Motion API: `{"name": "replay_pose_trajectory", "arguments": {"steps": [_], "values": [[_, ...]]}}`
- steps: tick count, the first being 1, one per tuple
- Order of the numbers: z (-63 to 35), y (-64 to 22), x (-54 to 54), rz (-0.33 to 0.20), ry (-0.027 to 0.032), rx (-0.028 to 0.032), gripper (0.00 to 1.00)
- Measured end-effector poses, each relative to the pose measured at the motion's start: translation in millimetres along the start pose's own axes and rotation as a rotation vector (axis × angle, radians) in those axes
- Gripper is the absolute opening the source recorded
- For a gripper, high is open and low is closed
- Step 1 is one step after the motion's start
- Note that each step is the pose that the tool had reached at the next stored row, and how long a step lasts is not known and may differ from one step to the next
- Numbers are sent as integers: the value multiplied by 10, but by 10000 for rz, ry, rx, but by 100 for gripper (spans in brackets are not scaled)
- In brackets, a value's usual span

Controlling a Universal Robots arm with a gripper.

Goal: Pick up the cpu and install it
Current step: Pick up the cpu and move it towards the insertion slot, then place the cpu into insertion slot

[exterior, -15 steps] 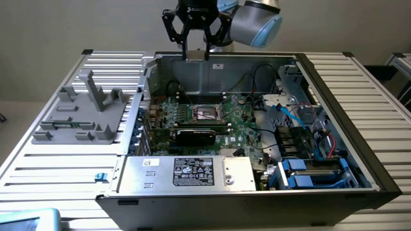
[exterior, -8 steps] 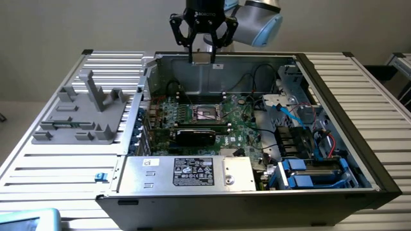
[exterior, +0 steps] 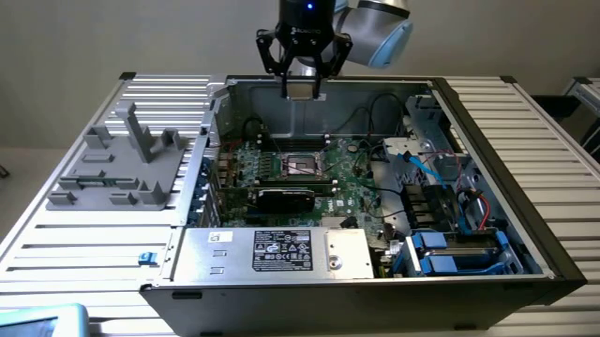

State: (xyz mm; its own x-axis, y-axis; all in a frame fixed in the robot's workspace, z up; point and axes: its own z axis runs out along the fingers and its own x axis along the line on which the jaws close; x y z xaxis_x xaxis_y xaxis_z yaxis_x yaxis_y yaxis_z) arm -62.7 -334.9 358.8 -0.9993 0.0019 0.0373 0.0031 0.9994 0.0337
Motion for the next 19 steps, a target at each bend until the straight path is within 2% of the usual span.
{"name": "replay_pose_trajectory", "arguments": {"steps": [5,19], "values": [[53,30,-35,40,-1,-17,56],[54,30,-36,41,-1,-17,56]]}}
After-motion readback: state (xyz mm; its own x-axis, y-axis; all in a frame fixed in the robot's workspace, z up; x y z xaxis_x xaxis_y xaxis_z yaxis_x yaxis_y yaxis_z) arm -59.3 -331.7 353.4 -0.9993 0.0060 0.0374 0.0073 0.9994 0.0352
